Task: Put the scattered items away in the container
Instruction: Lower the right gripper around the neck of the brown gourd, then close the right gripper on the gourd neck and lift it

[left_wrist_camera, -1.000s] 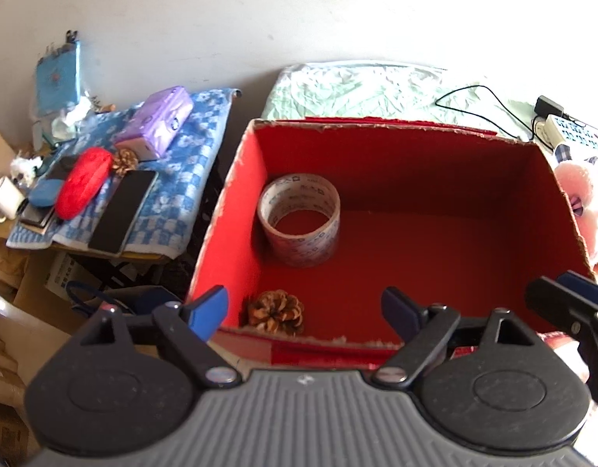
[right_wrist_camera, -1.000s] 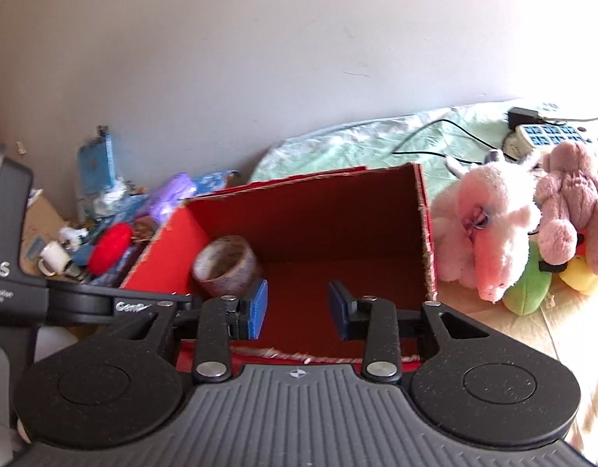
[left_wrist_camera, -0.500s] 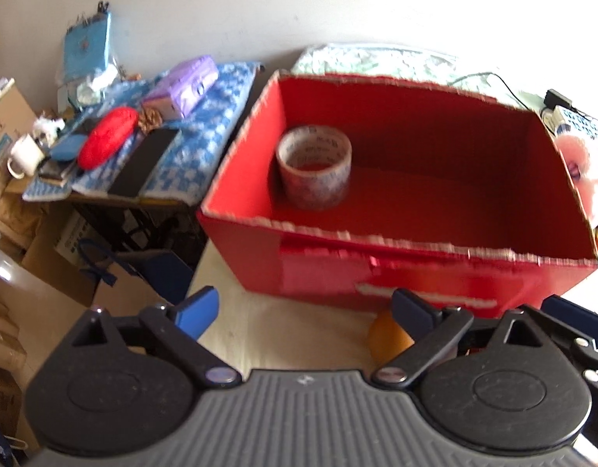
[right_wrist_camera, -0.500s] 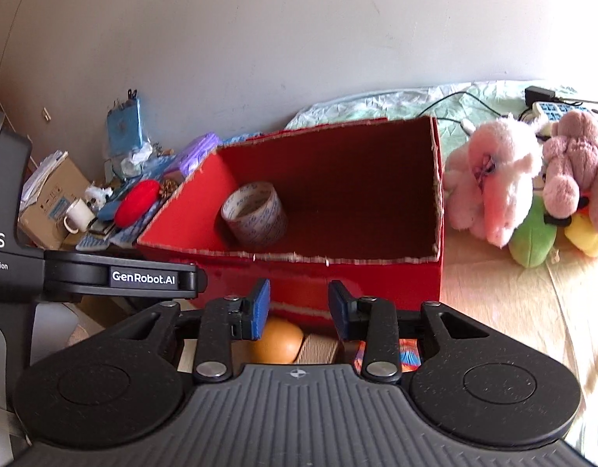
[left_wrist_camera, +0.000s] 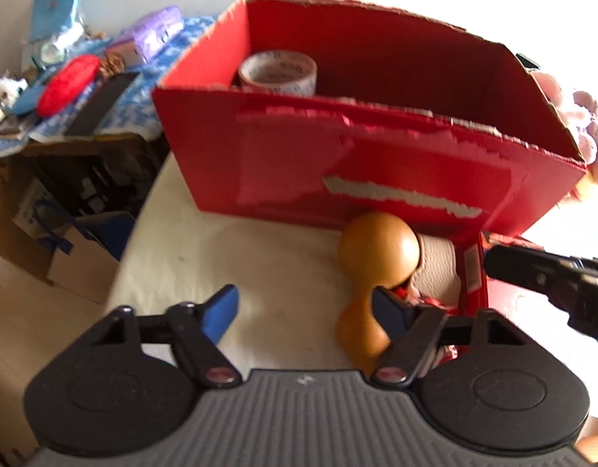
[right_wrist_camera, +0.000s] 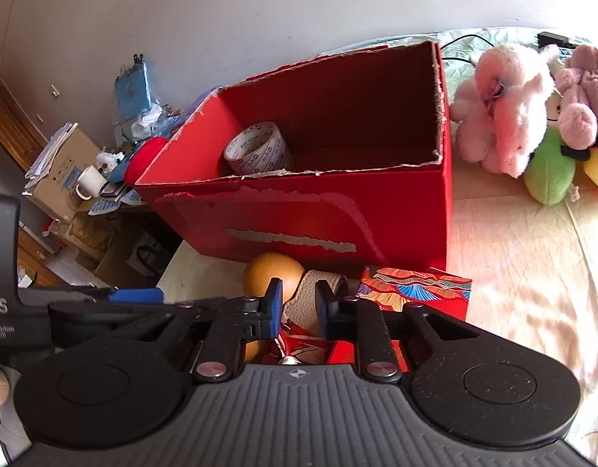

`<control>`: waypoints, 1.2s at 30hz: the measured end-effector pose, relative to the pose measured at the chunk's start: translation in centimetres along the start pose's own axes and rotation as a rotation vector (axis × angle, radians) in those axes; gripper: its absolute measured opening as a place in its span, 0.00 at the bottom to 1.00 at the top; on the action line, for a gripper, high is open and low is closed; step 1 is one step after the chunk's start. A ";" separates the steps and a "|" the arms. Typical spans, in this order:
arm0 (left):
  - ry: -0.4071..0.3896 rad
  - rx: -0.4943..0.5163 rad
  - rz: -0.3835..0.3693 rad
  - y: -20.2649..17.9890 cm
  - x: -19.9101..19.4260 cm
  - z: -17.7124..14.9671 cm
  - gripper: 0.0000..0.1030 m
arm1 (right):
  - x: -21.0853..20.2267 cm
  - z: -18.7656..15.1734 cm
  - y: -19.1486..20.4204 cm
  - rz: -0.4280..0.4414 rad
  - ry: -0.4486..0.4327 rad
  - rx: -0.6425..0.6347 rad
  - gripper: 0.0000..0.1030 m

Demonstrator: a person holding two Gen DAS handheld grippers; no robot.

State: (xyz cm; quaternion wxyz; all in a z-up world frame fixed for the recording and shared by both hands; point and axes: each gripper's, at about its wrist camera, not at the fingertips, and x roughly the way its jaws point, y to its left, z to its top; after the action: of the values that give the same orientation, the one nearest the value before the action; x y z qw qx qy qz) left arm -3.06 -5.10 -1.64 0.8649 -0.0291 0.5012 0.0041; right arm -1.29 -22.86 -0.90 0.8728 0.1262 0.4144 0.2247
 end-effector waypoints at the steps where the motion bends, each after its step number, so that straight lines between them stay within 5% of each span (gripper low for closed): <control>1: 0.011 -0.003 -0.020 0.0 0.2 -0.1 0.64 | 0.2 0.2 0.1 0.008 0.009 0.000 0.18; 12: 0.061 0.052 -0.140 -1.0 2.1 -0.1 0.60 | 3.4 0.6 0.7 0.048 0.131 0.033 0.19; 17: 0.088 0.053 -0.193 -0.4 3.0 -0.1 0.40 | 4.4 0.6 0.7 0.061 0.169 0.060 0.20; 36: 0.124 0.066 -0.248 2.8 3.1 -0.4 0.40 | 7.7 0.5 1.8 0.071 0.269 0.130 0.30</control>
State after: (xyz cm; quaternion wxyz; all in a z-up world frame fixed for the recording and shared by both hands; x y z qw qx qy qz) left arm -1.95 -2.44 -4.70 0.8265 -0.0626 0.5462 -0.1210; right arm 2.86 -17.43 -5.00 0.7909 0.1656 0.5366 0.2431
